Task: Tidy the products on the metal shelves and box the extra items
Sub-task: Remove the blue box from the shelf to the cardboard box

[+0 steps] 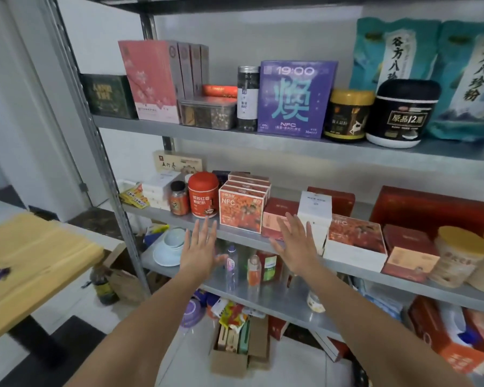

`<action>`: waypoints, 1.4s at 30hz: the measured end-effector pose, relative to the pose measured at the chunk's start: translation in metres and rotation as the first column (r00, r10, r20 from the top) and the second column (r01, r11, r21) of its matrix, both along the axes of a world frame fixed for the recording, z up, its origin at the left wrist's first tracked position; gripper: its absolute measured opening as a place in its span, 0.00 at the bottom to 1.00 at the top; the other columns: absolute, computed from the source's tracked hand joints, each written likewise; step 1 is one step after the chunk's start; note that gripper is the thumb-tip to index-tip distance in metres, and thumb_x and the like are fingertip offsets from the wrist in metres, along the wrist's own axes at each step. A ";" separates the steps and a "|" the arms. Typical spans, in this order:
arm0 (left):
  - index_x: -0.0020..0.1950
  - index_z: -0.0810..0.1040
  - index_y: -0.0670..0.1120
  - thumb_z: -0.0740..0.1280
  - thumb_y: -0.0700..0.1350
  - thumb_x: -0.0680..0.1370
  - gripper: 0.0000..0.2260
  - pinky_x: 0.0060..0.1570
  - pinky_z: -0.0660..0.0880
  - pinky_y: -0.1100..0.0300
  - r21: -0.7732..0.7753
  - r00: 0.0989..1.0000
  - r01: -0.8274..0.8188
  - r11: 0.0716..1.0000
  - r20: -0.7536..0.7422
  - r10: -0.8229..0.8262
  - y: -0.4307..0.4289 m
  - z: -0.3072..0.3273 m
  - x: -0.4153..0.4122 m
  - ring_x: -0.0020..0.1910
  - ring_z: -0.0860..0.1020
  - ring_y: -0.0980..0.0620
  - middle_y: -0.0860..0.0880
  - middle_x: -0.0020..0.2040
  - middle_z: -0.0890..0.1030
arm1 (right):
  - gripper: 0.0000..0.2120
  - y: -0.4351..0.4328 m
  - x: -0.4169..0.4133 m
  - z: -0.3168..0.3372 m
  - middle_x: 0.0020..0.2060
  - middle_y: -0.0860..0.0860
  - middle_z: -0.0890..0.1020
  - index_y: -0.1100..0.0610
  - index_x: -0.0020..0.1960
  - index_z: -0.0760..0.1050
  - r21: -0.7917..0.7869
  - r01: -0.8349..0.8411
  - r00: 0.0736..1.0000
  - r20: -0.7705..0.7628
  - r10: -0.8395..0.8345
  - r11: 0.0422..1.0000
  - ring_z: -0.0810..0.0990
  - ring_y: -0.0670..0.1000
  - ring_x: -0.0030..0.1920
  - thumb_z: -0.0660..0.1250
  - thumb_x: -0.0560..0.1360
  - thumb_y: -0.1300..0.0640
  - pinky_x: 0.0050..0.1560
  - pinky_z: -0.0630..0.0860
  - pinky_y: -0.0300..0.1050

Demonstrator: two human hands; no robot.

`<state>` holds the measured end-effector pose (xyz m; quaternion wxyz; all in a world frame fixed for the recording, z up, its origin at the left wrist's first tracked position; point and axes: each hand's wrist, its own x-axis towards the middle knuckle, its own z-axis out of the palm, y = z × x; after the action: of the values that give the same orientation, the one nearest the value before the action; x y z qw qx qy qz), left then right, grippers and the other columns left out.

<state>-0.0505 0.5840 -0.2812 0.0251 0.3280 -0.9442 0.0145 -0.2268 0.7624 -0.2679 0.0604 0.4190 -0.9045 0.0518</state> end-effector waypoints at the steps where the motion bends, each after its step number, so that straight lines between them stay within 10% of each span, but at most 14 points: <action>1: 0.77 0.30 0.47 0.52 0.68 0.79 0.42 0.74 0.36 0.46 -0.017 1.000 0.000 1.000 -0.022 0.000 -0.008 0.005 -0.009 0.76 0.31 0.43 0.45 0.77 0.30 | 0.32 -0.007 -0.007 -0.001 0.79 0.51 0.40 0.49 0.80 0.41 0.011 -0.012 1.000 0.004 0.012 1.000 0.36 0.52 0.78 0.44 0.81 0.36 0.75 0.32 0.56; 20: 0.78 0.31 0.49 0.71 0.64 0.71 0.55 0.75 0.39 0.45 0.120 0.978 -0.100 0.988 -0.169 0.120 -0.187 0.035 -0.098 0.77 0.34 0.40 0.37 0.77 0.32 | 0.32 -0.175 -0.050 0.010 0.79 0.52 0.45 0.49 0.80 0.46 -0.128 -0.143 0.988 -0.072 0.134 0.981 0.41 0.53 0.79 0.46 0.81 0.37 0.76 0.38 0.55; 26: 0.80 0.37 0.49 0.68 0.70 0.69 0.54 0.74 0.38 0.44 0.092 0.952 0.202 0.975 -0.253 -0.173 -0.255 0.046 -0.145 0.78 0.40 0.37 0.36 0.79 0.39 | 0.36 -0.220 -0.062 -0.003 0.79 0.54 0.49 0.51 0.80 0.49 -0.091 0.084 0.991 -0.092 -0.092 0.992 0.45 0.54 0.79 0.36 0.77 0.35 0.75 0.37 0.55; 35: 0.79 0.45 0.48 0.76 0.64 0.65 0.55 0.74 0.47 0.40 0.203 0.923 0.383 0.901 -0.047 -0.382 -0.271 0.045 -0.169 0.76 0.36 0.34 0.38 0.77 0.40 | 0.29 -0.230 -0.065 -0.015 0.77 0.53 0.62 0.50 0.79 0.53 -0.069 0.199 0.968 -0.141 -0.207 0.978 0.57 0.54 0.77 0.45 0.81 0.39 0.76 0.47 0.53; 42: 0.77 0.46 0.51 0.76 0.61 0.64 0.53 0.69 0.60 0.39 0.079 0.870 0.493 0.866 -0.070 -0.488 -0.251 0.033 -0.145 0.73 0.55 0.35 0.41 0.75 0.53 | 0.34 -0.232 -0.056 -0.011 0.77 0.52 0.60 0.49 0.79 0.52 -0.044 0.239 0.962 -0.126 -0.242 0.970 0.55 0.54 0.77 0.37 0.77 0.36 0.75 0.46 0.51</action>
<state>-0.1959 0.3334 -0.2483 0.0348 0.0785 -0.9953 -0.0448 -0.2829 0.5307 -0.2793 0.1310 0.3077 -0.9420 0.0294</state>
